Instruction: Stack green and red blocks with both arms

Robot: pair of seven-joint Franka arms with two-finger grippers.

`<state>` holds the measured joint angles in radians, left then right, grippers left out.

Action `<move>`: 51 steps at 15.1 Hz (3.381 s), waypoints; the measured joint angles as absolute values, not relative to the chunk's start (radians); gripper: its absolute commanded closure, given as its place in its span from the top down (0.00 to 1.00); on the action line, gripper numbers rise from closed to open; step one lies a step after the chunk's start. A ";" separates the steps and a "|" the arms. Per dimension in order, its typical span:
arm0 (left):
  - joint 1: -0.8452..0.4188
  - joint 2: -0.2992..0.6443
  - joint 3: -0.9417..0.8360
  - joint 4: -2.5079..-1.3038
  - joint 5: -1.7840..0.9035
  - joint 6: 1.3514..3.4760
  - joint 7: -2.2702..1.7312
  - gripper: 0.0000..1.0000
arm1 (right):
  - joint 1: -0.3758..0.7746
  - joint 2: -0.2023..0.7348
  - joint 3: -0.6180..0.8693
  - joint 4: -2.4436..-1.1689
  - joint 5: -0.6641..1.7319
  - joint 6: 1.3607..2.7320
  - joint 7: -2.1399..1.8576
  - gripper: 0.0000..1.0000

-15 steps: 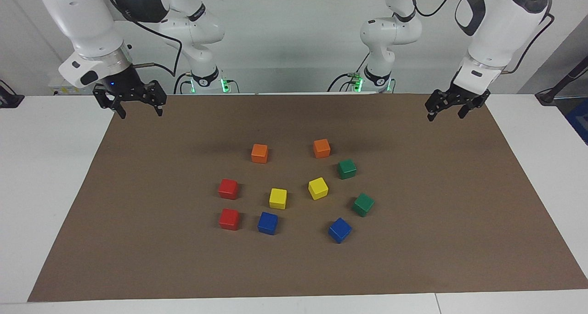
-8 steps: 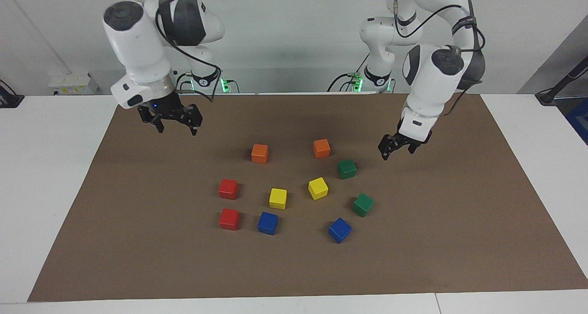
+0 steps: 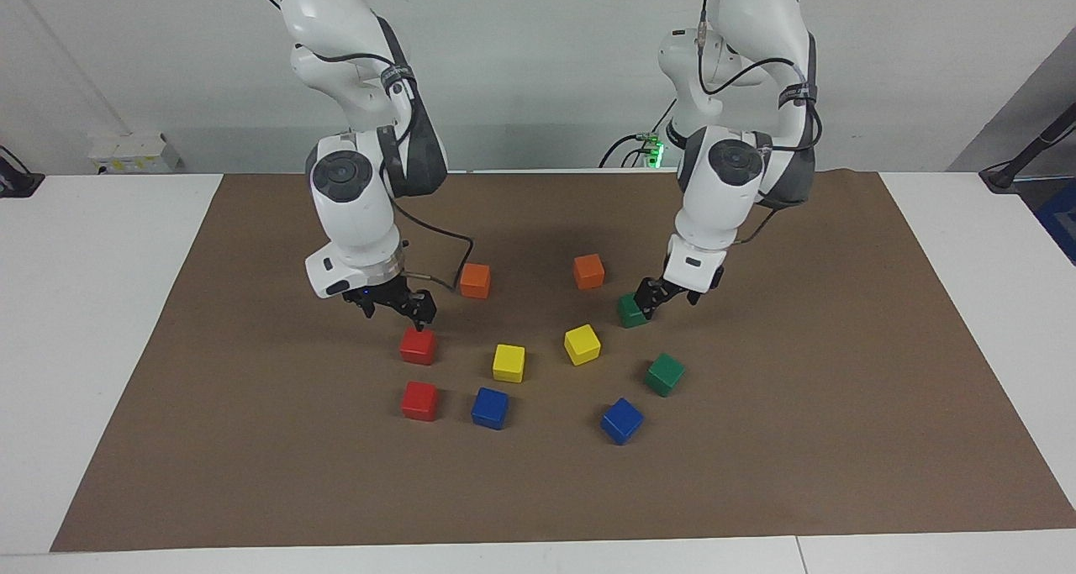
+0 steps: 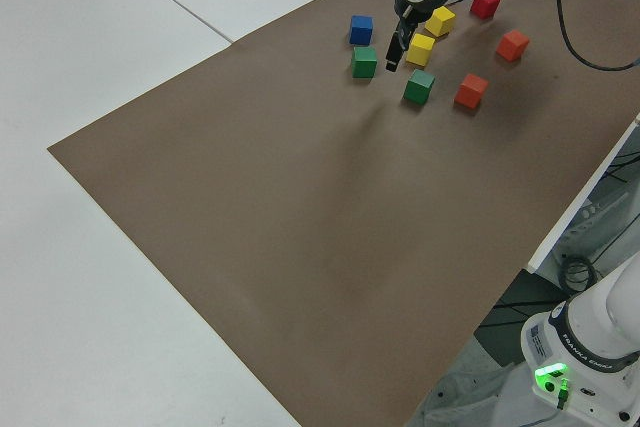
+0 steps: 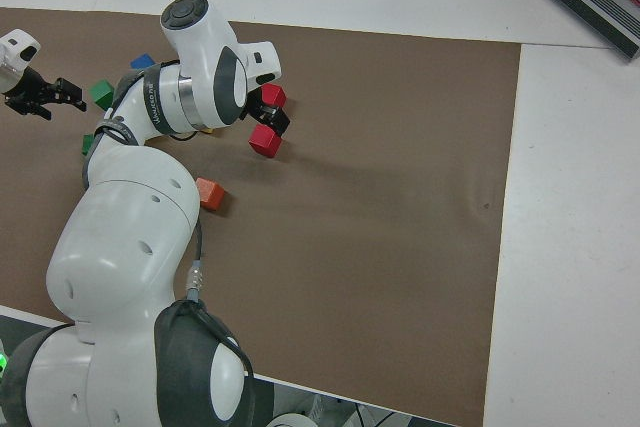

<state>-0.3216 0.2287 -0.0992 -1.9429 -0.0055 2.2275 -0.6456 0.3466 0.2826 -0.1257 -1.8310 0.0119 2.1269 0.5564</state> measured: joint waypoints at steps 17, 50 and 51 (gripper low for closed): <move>-0.379 0.283 -0.089 -2.032 0.007 2.232 -0.719 0.00 | 0.363 0.373 -0.123 -1.892 0.025 2.269 0.581 0.95; -0.052 0.358 -0.094 -1.638 -0.009 1.997 -0.428 1.00 | 0.063 0.260 -0.132 -1.911 0.024 2.153 -0.062 1.00; -0.092 0.368 -0.094 -1.635 -0.009 2.003 -0.538 1.00 | 0.078 0.262 -0.132 -1.831 0.024 2.072 -0.049 1.00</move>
